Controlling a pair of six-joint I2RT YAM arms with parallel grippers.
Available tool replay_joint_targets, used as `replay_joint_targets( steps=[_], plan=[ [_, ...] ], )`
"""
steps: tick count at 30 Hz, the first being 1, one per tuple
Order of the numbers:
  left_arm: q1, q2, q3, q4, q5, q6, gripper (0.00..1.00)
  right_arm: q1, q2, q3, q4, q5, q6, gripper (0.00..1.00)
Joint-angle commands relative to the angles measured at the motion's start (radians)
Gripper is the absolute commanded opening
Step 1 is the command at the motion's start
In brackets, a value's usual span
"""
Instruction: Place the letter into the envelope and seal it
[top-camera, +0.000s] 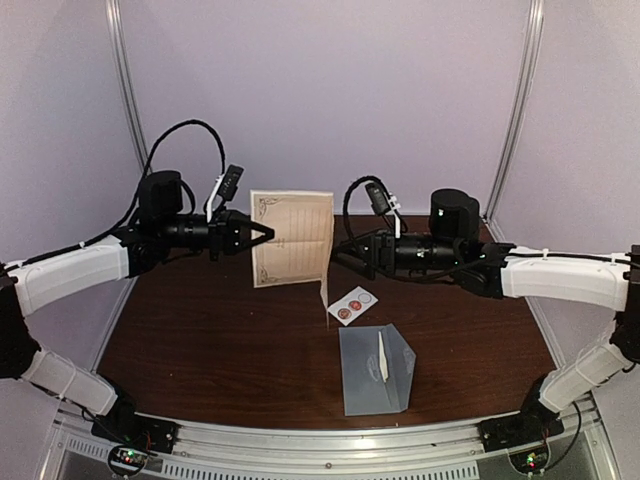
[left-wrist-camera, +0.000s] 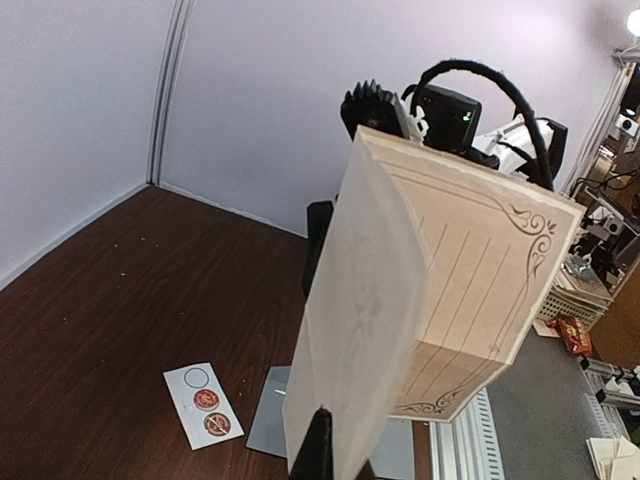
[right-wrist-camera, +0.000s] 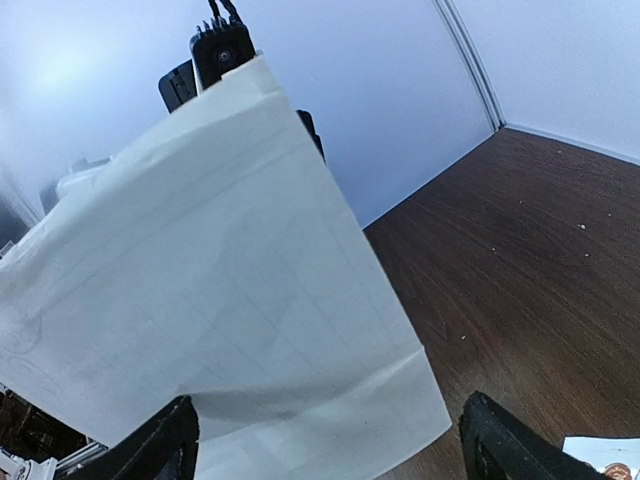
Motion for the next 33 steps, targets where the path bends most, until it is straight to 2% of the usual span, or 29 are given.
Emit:
replay_joint_targets(
  steps=[1, 6, 8, 16, 24, 30, 33],
  plan=[
    [-0.021, 0.021, 0.003, 0.055, 0.067, -0.012, 0.0, 0.01, 0.014, 0.016, 0.116, 0.005, 0.007, 0.91],
    [-0.045, 0.042, 0.01, 0.051, 0.085, -0.013, 0.0, 0.01, 0.043, 0.031, 0.144, 0.006, -0.004, 0.88],
    [-0.049, 0.044, 0.011, 0.047, 0.084, -0.008, 0.0, 0.011, 0.056, 0.042, 0.146, -0.009, -0.003, 0.84],
    [-0.051, 0.055, 0.013, 0.042, 0.08, -0.009, 0.0, 0.018, 0.067, 0.044, 0.188, -0.051, 0.034, 0.48],
    [-0.053, 0.057, 0.014, 0.037, 0.077, -0.007, 0.0, 0.022, 0.079, 0.046, 0.236, -0.069, 0.078, 0.25],
    [-0.053, 0.055, 0.018, 0.031, 0.071, -0.004, 0.0, 0.022, 0.079, 0.053, 0.228, -0.059, 0.074, 0.0],
    [-0.052, 0.054, 0.025, 0.023, 0.07, -0.005, 0.02, 0.022, 0.07, 0.048, 0.189, -0.018, 0.056, 0.0]
  ],
)
